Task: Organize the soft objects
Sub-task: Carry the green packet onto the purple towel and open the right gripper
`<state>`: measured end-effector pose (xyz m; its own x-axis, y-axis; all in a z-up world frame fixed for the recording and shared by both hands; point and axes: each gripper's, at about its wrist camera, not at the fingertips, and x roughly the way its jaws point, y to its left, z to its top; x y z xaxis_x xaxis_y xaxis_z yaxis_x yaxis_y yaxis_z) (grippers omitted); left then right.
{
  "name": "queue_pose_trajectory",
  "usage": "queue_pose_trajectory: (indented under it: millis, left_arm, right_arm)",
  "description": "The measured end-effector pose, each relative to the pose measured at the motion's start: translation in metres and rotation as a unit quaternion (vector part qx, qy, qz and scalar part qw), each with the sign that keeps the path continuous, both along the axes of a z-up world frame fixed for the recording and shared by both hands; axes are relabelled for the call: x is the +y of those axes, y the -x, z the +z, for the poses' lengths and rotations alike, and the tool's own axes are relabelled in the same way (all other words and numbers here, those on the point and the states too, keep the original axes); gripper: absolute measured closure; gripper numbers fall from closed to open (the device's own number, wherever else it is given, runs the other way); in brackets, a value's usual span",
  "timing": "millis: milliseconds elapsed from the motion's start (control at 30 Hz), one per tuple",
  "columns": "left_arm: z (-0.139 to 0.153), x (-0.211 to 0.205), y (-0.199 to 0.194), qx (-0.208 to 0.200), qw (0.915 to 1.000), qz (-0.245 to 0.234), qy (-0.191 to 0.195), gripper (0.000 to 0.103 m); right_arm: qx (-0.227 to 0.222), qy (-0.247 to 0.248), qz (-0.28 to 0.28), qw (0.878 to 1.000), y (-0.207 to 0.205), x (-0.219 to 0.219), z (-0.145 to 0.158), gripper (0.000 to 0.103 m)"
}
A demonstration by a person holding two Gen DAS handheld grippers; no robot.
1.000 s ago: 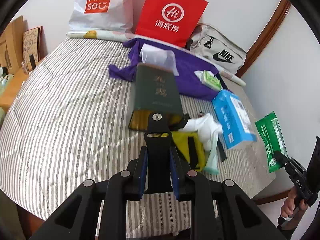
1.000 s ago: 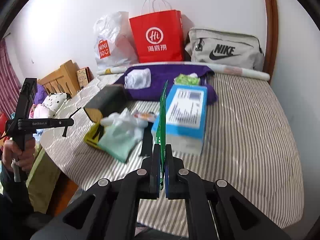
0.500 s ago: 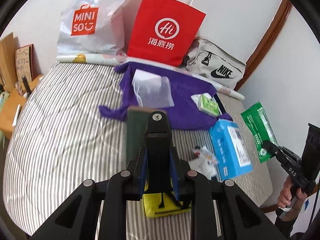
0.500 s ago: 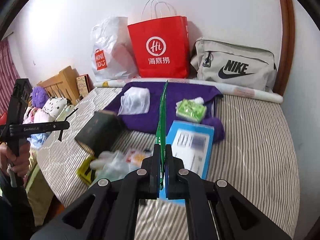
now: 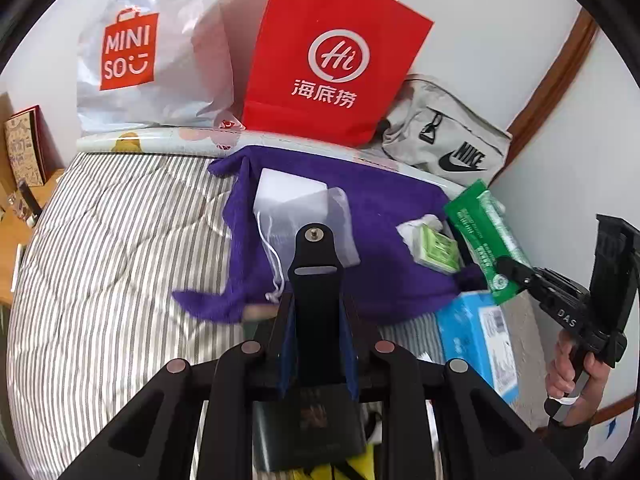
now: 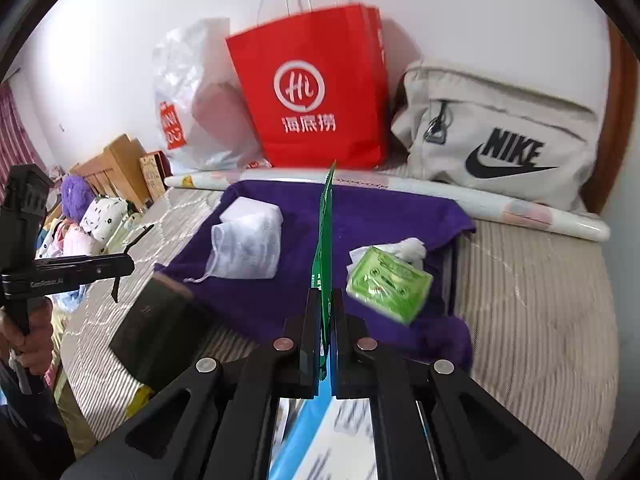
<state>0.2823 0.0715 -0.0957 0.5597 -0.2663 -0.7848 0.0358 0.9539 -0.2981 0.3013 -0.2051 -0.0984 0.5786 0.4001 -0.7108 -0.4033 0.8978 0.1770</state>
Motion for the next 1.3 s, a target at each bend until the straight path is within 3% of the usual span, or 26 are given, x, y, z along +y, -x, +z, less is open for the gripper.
queue_pose_trajectory:
  millis: [333,667,933,1000,1100,1167,1267,1300]
  left_arm:
    - [-0.027,0.0,-0.058,0.033,0.9994,-0.008,0.008,0.083]
    - [-0.057,-0.006,-0.094,0.075,0.9971,-0.011,-0.002,0.083]
    - [-0.074,-0.01,-0.101,0.102,0.9945,-0.014,-0.016,0.083]
    - [-0.075,-0.012,-0.102,0.105,0.994,-0.018,-0.023,0.082]
    - [-0.074,-0.013,-0.101,0.107,0.9936,-0.019,-0.028,0.071]
    - [-0.07,-0.013,-0.097,0.1,0.9944,-0.018,-0.029,0.06]
    - [-0.06,-0.011,-0.09,0.087,0.9957,-0.013,-0.028,0.055]
    - [-0.058,-0.01,-0.088,0.084,0.9959,-0.012,-0.03,0.055]
  right_arm:
    - [0.066,0.014,0.018,0.998,-0.06,0.025,-0.038,0.1]
    - [0.117,0.037,0.032,0.992,-0.084,0.038,-0.063,0.1]
    - [0.123,0.053,0.03,0.991,-0.088,0.039,-0.068,0.095]
    - [0.122,0.055,0.026,0.991,-0.088,0.037,-0.069,0.092]
    - [0.116,0.042,0.024,0.992,-0.084,0.032,-0.066,0.083]
    - [0.106,0.044,0.026,0.993,-0.08,0.032,-0.062,0.066]
    - [0.065,0.075,0.009,0.995,-0.066,0.034,-0.051,0.046]
    - [0.056,0.081,0.004,0.995,-0.063,0.034,-0.047,0.045]
